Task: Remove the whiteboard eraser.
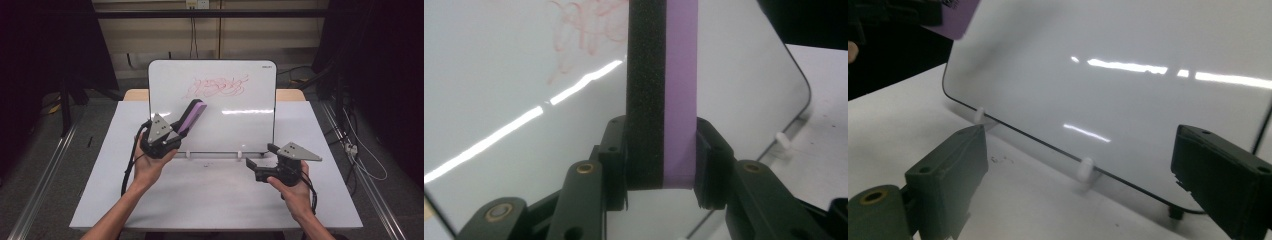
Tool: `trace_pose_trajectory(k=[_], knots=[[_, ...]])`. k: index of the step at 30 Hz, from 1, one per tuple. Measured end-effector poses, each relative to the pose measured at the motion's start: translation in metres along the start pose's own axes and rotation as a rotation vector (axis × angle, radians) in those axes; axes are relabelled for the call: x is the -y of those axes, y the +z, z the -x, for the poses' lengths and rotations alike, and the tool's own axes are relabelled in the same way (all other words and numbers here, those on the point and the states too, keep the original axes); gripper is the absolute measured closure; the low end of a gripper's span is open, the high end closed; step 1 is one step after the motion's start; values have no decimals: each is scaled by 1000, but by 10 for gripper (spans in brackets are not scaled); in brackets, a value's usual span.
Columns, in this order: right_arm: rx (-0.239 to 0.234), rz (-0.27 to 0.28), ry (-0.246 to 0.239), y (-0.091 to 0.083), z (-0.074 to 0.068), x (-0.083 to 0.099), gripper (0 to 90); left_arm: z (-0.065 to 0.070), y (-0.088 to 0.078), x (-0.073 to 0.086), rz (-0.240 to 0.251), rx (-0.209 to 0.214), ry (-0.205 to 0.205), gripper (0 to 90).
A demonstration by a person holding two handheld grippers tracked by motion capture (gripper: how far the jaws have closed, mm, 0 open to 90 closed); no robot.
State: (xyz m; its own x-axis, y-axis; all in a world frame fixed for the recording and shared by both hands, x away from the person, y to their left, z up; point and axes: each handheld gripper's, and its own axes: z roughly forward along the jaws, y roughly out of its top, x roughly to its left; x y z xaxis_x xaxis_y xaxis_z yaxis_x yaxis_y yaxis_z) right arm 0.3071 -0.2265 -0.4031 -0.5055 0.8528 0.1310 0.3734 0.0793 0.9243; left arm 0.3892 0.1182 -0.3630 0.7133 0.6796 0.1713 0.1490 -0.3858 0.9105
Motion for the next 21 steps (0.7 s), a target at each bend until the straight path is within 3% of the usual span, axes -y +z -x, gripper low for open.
trace_pose_trajectory(k=[7, 11, 12, 15, 21], knots=[[-64, 27, -13, 12, -11, -19, 68, 23, 13, 1, -2, 41, 8, 640], [-76, 56, -8, 16, -15, -25, 71, 29, 14, -3, 15, 66, -2, 640], [-86, 71, -2, 20, -18, -25, 74, 34, 13, -4, 21, 70, 18, 640], [-98, 85, -3, 23, -19, -26, 79, 37, 14, -6, 27, 83, 18, 640], [-125, 151, 57, 30, -19, -34, 102, 52, 18, -7, 34, 124, 26, 640]])
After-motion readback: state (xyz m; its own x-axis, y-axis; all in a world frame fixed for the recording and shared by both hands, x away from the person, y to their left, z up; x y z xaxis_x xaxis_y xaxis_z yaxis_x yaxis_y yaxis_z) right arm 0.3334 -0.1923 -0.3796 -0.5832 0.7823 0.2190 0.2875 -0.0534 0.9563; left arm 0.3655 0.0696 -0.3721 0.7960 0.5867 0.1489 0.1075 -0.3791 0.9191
